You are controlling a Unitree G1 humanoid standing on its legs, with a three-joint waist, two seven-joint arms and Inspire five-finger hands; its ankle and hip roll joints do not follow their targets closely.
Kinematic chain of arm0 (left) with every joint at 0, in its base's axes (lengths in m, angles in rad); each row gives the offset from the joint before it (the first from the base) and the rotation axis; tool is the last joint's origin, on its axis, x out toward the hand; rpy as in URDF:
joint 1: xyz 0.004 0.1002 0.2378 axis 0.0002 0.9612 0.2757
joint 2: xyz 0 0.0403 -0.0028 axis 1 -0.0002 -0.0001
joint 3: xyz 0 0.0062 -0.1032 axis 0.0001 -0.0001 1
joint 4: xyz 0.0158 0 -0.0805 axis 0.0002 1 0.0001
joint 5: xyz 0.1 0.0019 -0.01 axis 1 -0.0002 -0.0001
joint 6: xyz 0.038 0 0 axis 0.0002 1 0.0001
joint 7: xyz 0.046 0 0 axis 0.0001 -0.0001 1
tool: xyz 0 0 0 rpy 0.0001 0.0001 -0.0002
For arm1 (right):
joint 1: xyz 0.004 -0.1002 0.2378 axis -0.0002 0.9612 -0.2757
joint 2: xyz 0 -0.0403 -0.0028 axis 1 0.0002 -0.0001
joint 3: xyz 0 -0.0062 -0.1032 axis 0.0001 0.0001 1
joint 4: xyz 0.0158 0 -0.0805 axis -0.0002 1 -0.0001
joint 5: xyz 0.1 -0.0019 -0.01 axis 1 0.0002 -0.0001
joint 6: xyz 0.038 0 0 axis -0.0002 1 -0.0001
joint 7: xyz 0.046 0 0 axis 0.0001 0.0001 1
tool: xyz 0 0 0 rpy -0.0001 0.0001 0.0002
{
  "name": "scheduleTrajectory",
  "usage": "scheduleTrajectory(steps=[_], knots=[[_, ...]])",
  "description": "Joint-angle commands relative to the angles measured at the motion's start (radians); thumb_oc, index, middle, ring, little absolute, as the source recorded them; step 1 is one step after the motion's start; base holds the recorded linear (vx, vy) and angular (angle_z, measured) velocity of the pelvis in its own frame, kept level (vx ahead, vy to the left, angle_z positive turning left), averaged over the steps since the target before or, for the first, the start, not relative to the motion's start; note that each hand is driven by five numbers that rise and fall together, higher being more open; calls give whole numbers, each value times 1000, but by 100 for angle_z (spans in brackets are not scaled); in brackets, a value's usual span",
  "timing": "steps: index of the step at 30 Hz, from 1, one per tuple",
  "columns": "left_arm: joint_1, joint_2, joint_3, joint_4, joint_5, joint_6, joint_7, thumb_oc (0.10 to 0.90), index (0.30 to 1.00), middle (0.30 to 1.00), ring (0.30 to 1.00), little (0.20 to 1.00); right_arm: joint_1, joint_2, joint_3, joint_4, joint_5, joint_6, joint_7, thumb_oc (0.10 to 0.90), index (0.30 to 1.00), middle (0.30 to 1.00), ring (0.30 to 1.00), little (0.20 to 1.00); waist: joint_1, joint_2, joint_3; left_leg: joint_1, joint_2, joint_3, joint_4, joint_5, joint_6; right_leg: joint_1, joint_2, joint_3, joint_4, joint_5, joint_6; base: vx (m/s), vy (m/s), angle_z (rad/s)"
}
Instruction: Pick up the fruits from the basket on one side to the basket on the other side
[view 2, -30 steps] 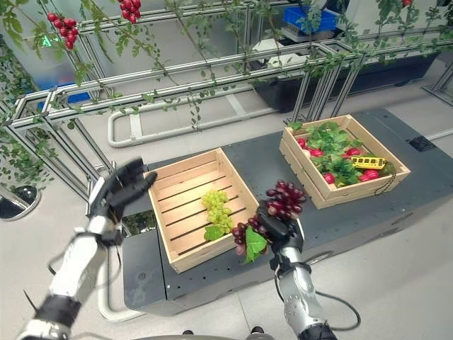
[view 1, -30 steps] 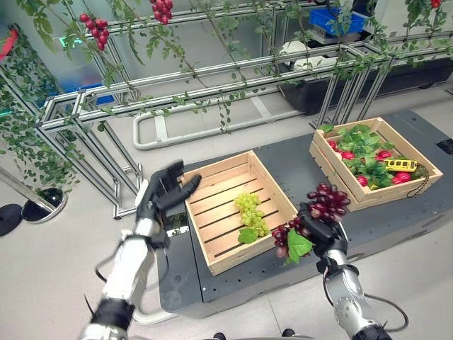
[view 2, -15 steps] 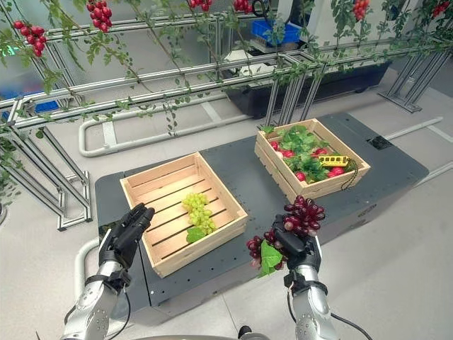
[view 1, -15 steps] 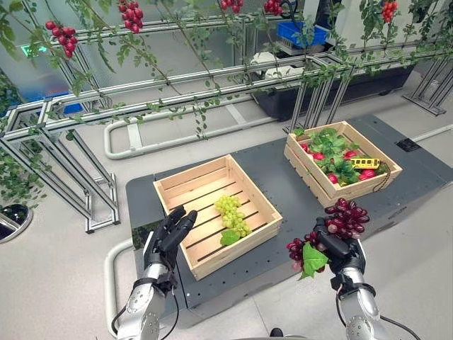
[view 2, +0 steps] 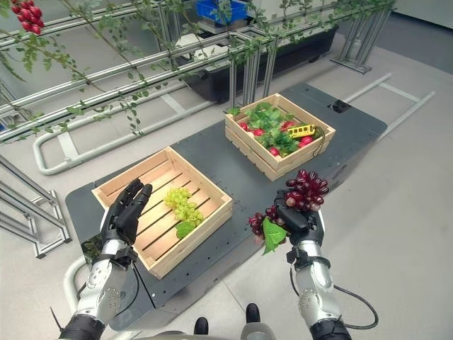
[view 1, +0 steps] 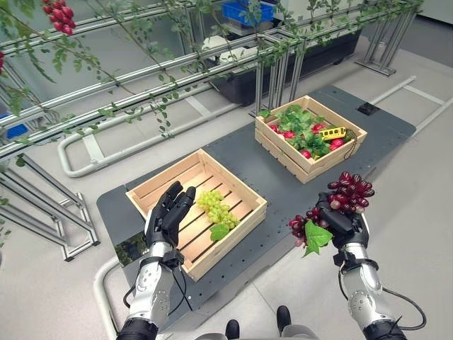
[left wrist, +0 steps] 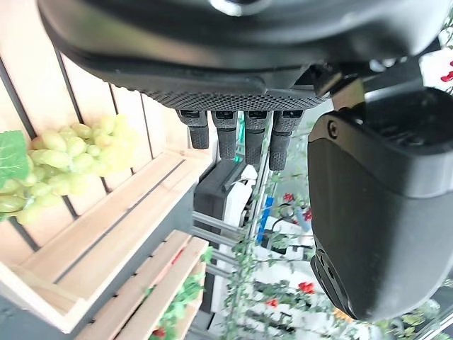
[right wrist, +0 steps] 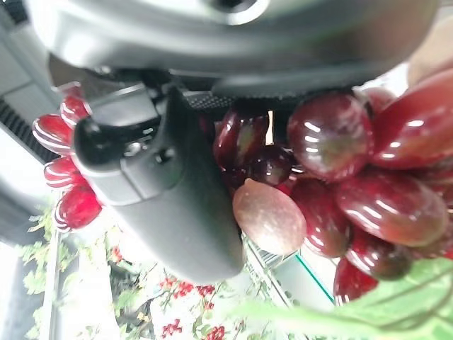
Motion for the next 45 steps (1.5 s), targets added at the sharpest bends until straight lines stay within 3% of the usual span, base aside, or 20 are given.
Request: scheduleTrajectory(steps=[1, 6, 9, 10, 11, 13, 15, 17, 20, 22, 23, 24, 26, 30, 40, 43, 45], knots=[[-102, 62, 60, -49, 49, -150, -10, 800, 900, 900, 900, 900, -127, -13, -37, -100, 14, -114, 73, 400, 300, 300, 300, 300, 13, 16, -38, 41, 1, -12, 60, -198, -24, -55, 34, -90, 0, 9, 1, -378, 273, -22], [-146, 86, 50, -45, 52, -155, -23, 800, 900, 900, 900, 900, -110, -13, -53, -103, 5, -93, 60, 400, 300, 300, 300, 300, -4, 24, -30, 52, -8, 35, 30, -181, -17, -89, 13, -118, 0, 43, 12, -241, 200, -32], [-152, 99, 36, -83, 87, -149, -13, 800, 900, 900, 900, 900, -113, -8, -57, -98, 16, -88, 81, 400, 300, 300, 300, 300, 10, 27, -22, 71, 1, 110, 2, -170, -17, -90, -12, -234, 52, 73, 24, -218, 118, -52], [-153, 101, 35, -87, 91, -147, -10, 800, 900, 900, 900, 900, -113, -7, -56, -98, 17, -88, 82, 400, 300, 300, 300, 300, 12, 28, -21, 72, 2, 116, 2, -171, -16, -92, -16, -242, 69, 71, 24, -205, 69, -68], [-155, 113, 33, -105, 97, -132, -6, 800, 900, 900, 900, 900, -118, -6, -48, -104, 25, -95, 85, 400, 300, 300, 300, 300, 16, 36, -19, 73, 12, 141, 2, -167, -9, -94, -31, -263, 183, 40, 16, -138, 39, -65], [-158, 118, 32, -106, 94, -129, -6, 800, 900, 900, 900, 900, -121, -7, -45, -109, 28, -98, 84, 400, 300, 300, 300, 300, 15, 40, -20, 71, 17, 149, 2, -162, -5, -94, -37, -264, 242, 19, 8, -147, 21, -59], [-169, 123, 23, -98, 104, -133, 25, 800, 900, 900, 900, 900, -138, -6, -21, -123, 40, -108, 87, 400, 300, 300, 300, 300, 22, 49, -31, 60, 38, 172, 12, -163, -2, -44, -68, -268, 418, -86, -23, -134, -56, -49], [-172, 122, 24, -88, 125, -135, 50, 800, 900, 900, 900, 900, -152, 2, -3, -120, 49, -111, 100, 400, 300, 300, 300, 300, 35, 43, -41, 45, 44, 194, 19, -163, 0, -2, -85, -288, 465, -119, -31, -84, -141, -37], [-171, 126, 38, -85, 175, -120, 103, 800, 900, 900, 900, 900, -174, 14, 17, -101, 48, -99, 114, 400, 300, 300, 300, 300, 63, 31, -59, 33, 59, 253, 27, -162, -10, 79, -105, -363, 420, -145, -31, -71, -238, -55], [-161, 131, 49, -83, 166, -73, 103, 800, 900, 900, 900, 900, -188, 21, 30, -76, 39, -90, 115, 400, 300, 300, 300, 300, 83, 22, -73, 30, 69, 291, 23, -155, -25, 157, -101, -423, 293, -158, -30, -48, -286, -97], [-138, 130, 69, -79, 159, -65, 122, 800, 900, 900, 900, 900, -193, 26, 40, -53, 39, -78, 137, 400, 300, 300, 300, 300, 99, 19, -85, 32, 84, 334, 11, -140, -46, 215, -86, -473, 166, -161, -29, -67, -353, -113], [-124, 127, 77, -73, 148, -57, 130, 800, 900, 900, 900, 900, -191, 25, 48, -46, 38, -71, 136, 400, 300, 300, 300, 300, 97, 15, -88, 31, 97, 354, 10, -127, -60, 225, -58, -456, 78, -163, -30, -69, -394, -129], [-106, 117, 81, -69, 85, -7, 132, 800, 900, 900, 900, 900, -166, 17, 54, -50, 23, -61, 122, 400, 300, 300, 300, 300, 78, 3, -91, 25, 126, 378, 12, -105, -80, 221, -30, -431, 17, -162, -27, -41, -333, -112], [-68, 52, 49, -89, 71, 18, 132, 800, 900, 900, 900, 900, -109, 22, 44, -56, -1, -41, 95, 400, 300, 300, 300, 300, 36, -10, -85, 27, 165, 406, 4, -84, -103, 206, 6, -408, 9, -169, -49, -16, -222, -38], [-87, 21, -48, -61, 86, 60, 112, 800, 900, 900, 900, 900, -54, 36, 71, 1, -38, -45, 45, 400, 300, 300, 300, 300, -42, -23, -68, 33, 201, 435, 18, -78, -123, 175, 67, -330, 13, -180, -98, -24, -159, -21], [-87, 16, -54, -38, 81, 52, 117, 800, 900, 900, 900, 900, -41, 31, 66, 1, -42, -40, 52, 400, 300, 300, 300, 300, -62, -43, -57, -1, 233, 443, 138, -108, -131, 163, 78, -294, 19, -178, -120, -19, -211, -28], [-76, 6, -53, -23, 57, 46, 128, 800, 900, 900, 900, 900, -21, 19, 70, 15, -54, 13, 75, 400, 300, 300, 300, 300, -60, -62, -34, -67, 267, 409, 329, -99, -147, 168, 90, -259, 14, -170, -141, -11, -243, -49]])
